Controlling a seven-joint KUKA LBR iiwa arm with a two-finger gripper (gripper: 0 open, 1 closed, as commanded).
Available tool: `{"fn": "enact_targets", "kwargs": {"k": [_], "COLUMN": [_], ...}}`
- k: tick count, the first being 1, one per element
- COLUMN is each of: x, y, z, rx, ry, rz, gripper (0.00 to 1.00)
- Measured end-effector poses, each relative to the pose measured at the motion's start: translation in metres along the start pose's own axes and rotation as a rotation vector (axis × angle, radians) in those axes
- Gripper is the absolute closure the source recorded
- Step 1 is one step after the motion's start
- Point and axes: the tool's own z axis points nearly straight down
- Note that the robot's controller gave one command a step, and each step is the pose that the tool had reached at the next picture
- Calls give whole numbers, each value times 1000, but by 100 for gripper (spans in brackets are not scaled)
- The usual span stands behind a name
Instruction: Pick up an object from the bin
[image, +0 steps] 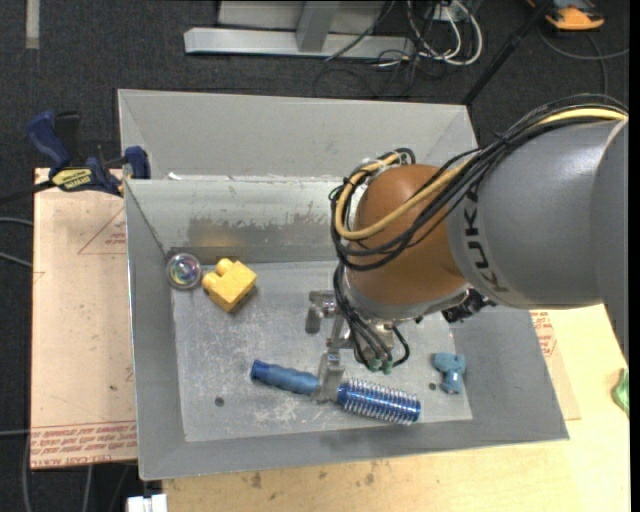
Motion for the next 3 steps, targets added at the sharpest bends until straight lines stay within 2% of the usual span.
{"fn": "enact_targets", "kwargs": {"k": [1,2,3], "x": [13,12,2], "y": [-12,-12,-1], "z": [107,103,-53], "rx": [1,-1,-3], "ry": [3,0,-8], "rz": [113,114,70], "gripper": [0,100,100]}}
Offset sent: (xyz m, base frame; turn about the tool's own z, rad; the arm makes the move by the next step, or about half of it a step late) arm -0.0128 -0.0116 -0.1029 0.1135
